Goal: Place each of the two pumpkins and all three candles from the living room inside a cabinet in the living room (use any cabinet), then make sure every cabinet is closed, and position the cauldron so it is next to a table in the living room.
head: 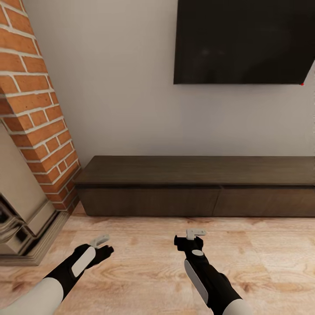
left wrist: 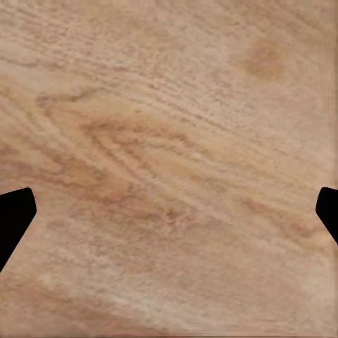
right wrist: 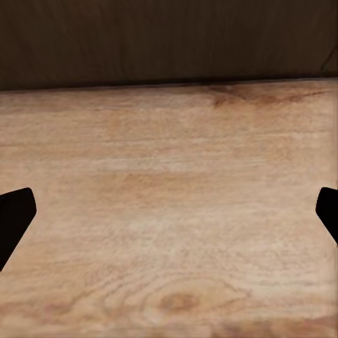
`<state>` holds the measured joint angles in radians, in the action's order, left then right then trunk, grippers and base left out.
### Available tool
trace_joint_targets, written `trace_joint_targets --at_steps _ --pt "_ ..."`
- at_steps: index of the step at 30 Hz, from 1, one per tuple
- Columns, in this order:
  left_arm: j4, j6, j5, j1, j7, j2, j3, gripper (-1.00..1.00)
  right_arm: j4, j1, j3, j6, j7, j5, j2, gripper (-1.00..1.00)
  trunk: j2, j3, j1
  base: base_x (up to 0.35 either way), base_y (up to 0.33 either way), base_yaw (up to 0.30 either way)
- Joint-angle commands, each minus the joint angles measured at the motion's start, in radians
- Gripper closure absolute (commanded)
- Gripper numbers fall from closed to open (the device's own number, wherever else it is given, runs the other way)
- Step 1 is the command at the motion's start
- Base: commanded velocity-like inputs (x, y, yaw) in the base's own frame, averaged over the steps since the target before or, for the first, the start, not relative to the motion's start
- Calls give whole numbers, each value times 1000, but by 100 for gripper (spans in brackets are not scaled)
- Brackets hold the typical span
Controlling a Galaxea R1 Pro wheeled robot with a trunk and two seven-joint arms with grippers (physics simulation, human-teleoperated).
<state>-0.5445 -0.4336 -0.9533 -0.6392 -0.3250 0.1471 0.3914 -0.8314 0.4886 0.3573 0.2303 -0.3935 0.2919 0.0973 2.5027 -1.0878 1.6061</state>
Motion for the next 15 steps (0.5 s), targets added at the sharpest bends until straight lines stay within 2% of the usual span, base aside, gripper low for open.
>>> trace_joint_targets --at_steps 1,9,15 --pt "6 0 -11 -1 -8 1 8 -100 2 0 4 2 -9 7 -1 -100 0 3 -1 0 0 0" --pt "94 9 -10 0 -2 -4 8 -100 92 -1 8 -22 -13 1 -1 -100 -2 34 -4 0 0 0" --pt "104 13 -10 0 -2 -6 7 -100 131 -1 6 -52 -13 5 -1 -100 -15 57 -13 0 0 0"
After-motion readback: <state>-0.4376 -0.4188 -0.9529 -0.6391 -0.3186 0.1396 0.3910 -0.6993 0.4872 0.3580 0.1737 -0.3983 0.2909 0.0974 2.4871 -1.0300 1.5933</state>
